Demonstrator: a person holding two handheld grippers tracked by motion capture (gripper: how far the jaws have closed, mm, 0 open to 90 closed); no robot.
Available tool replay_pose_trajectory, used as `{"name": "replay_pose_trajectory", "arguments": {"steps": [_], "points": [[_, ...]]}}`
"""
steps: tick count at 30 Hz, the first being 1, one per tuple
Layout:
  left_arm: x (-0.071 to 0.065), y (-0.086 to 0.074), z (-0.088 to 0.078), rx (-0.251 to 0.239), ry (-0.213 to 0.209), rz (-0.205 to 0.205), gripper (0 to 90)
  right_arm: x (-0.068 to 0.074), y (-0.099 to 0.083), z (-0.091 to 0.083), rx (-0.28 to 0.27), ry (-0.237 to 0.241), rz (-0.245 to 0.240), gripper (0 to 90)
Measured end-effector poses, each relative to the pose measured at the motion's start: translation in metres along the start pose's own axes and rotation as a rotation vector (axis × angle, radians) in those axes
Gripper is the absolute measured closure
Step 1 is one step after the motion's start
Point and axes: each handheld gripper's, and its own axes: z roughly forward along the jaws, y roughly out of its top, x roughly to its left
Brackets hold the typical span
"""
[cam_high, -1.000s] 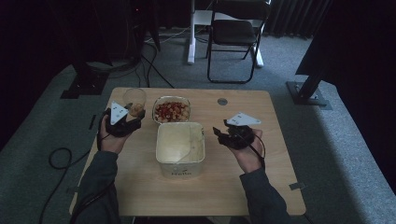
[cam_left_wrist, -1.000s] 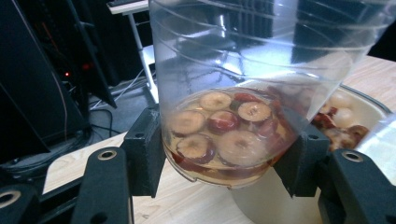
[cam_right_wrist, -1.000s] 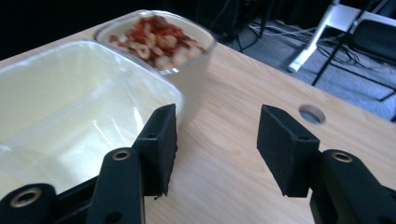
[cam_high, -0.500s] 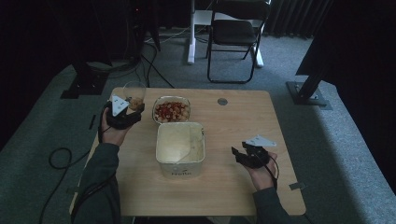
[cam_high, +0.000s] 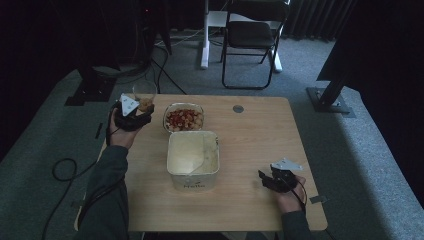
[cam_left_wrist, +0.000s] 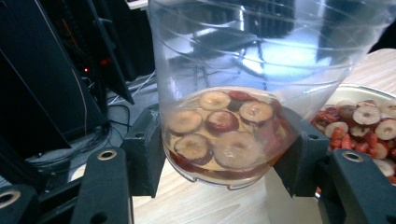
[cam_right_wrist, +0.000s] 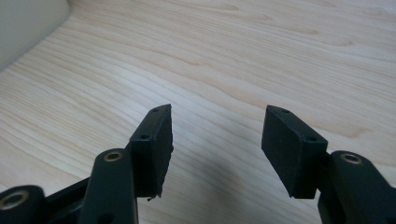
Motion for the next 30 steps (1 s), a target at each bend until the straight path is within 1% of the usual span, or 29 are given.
{"name": "replay_pose_trajectory", "arguments": {"steps": [4,8,10,14,16,18,22,25,26,30], "points": [[0.000,0.003,0.006,0.013,0.020,0.025,42.0,-0.006,-0.006,0.000,0.000,-0.020,0.018,42.8],[-0.002,0.007,0.011,0.026,0.040,0.056,42.0,-0.010,-0.009,0.000,-0.002,-0.034,0.022,42.8],[-0.003,0.008,0.013,0.032,0.049,0.077,42.0,-0.011,-0.011,0.001,0.000,-0.040,0.023,42.8],[-0.007,0.010,0.016,0.054,0.068,0.136,42.0,-0.015,-0.014,0.002,0.003,-0.049,0.030,42.8],[-0.010,0.011,0.016,0.062,0.080,0.172,42.0,-0.016,-0.016,0.003,0.012,-0.055,0.034,42.9],[-0.013,0.011,0.018,0.075,0.101,0.212,42.0,-0.018,-0.016,0.005,0.018,-0.062,0.036,43.5],[-0.022,0.011,0.020,0.106,0.139,0.338,42.0,-0.019,-0.017,0.006,0.026,-0.071,0.035,43.5],[-0.026,0.013,0.021,0.110,0.159,0.395,41.9,-0.019,-0.018,0.008,0.036,-0.074,0.038,43.4],[-0.027,0.015,0.021,0.112,0.168,0.422,41.9,-0.020,-0.019,0.009,0.042,-0.074,0.038,43.2],[-0.030,0.019,0.021,0.121,0.189,0.490,41.8,-0.023,-0.020,0.010,0.036,-0.064,0.057,42.9]]}}
